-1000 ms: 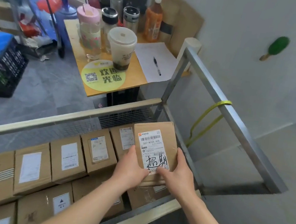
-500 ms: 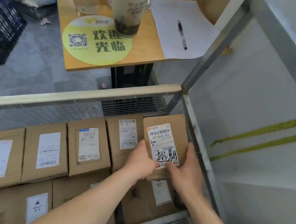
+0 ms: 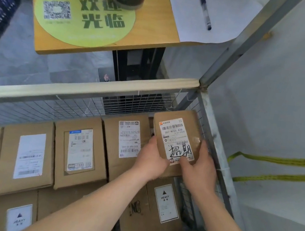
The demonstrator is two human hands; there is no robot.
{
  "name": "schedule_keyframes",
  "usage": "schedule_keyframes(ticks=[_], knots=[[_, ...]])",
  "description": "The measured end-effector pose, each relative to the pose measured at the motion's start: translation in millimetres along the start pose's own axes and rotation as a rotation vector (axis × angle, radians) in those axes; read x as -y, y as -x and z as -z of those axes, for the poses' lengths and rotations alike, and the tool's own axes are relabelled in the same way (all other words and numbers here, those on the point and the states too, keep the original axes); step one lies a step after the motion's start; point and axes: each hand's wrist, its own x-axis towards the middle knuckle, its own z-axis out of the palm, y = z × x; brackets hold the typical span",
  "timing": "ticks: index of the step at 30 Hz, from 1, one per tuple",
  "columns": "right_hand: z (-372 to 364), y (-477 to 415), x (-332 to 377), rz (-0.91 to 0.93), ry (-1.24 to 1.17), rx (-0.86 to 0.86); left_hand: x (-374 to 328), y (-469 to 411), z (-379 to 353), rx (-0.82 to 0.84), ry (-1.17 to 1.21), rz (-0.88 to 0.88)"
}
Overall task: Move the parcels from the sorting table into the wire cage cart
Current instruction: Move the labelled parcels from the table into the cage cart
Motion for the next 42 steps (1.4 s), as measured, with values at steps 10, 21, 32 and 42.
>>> schedule_keyframes(ticks=[10,21,32,42], knots=[[-10,-11,-6,-0.054,-0.018,-0.023,4,-10,-7,-0.038,0.011,-0.035],[-36,-49,-18,-0.073,-0.175,0.105,24,-29,-21,-0.021,-0.236,-0.053],[-87,-79,-40,-0.084,-0.074,0.291,53,-38,-23,0.099,-0.424,-0.051],[-86,-80,-43,-0.040,0.216,0.390,57,-38,-13,0.140,-0.585,-0.126]])
